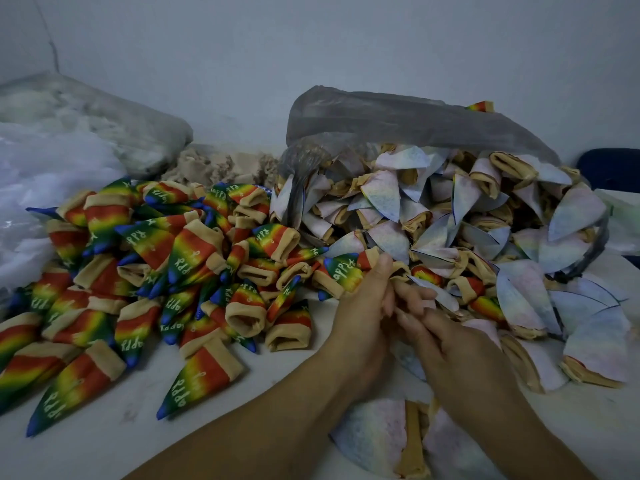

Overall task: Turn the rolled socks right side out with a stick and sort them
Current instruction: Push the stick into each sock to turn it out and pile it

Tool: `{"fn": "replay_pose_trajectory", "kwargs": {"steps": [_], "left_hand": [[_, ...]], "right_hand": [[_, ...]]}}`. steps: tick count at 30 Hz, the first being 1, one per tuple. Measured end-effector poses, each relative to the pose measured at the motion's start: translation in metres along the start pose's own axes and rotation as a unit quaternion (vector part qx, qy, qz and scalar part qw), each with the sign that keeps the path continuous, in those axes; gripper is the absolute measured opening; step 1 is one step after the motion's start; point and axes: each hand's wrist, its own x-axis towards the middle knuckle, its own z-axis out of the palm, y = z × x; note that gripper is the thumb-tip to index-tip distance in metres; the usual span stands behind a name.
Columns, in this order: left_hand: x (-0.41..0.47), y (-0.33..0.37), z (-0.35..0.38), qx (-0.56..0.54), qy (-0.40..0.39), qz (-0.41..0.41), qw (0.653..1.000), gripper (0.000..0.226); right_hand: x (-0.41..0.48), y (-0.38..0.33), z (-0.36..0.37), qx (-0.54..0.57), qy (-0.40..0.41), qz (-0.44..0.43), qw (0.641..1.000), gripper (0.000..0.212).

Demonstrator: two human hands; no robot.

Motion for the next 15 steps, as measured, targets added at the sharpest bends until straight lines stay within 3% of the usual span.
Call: {"fn": "replay_pose_trajectory", "kwargs": {"steps": [2,4,7,9,11,15], "left_hand": [[0.001,-0.001,-0.001,0.001,-0.011,-0.014,1.000,0.051],[0.001,0.000,-0.002,-0.004,-0.015,-0.034,0.999,0.047],[0.005,0.007,-0.006,-0.030,0.007,-0.049,0.998,0.051],[0.008,0.012,-0.010,-0.053,0.028,-0.043,0.997,0.052],[0.009,0.015,-0.011,-0.062,0.031,-0.041,0.997,0.051],[0.007,0.016,-0.011,-0.065,-0.019,-0.060,0.996,0.039]], "right_hand": [[0.002,0.005,-0.007,-0.042,0.024,-0.022,0.999,0.032],[0.004,0.013,-0.014,-0.026,-0.017,-0.025,0.999,0.041],[0.006,0.028,-0.020,-0.013,-0.071,-0.036,0.997,0.035],[0.009,0.036,-0.024,-0.050,-0.059,-0.050,0.996,0.029],[0.011,0.043,-0.030,-0.070,-0.029,-0.067,0.995,0.041],[0.015,0.047,-0.040,-0.125,0.019,-0.090,0.988,0.040]]}}
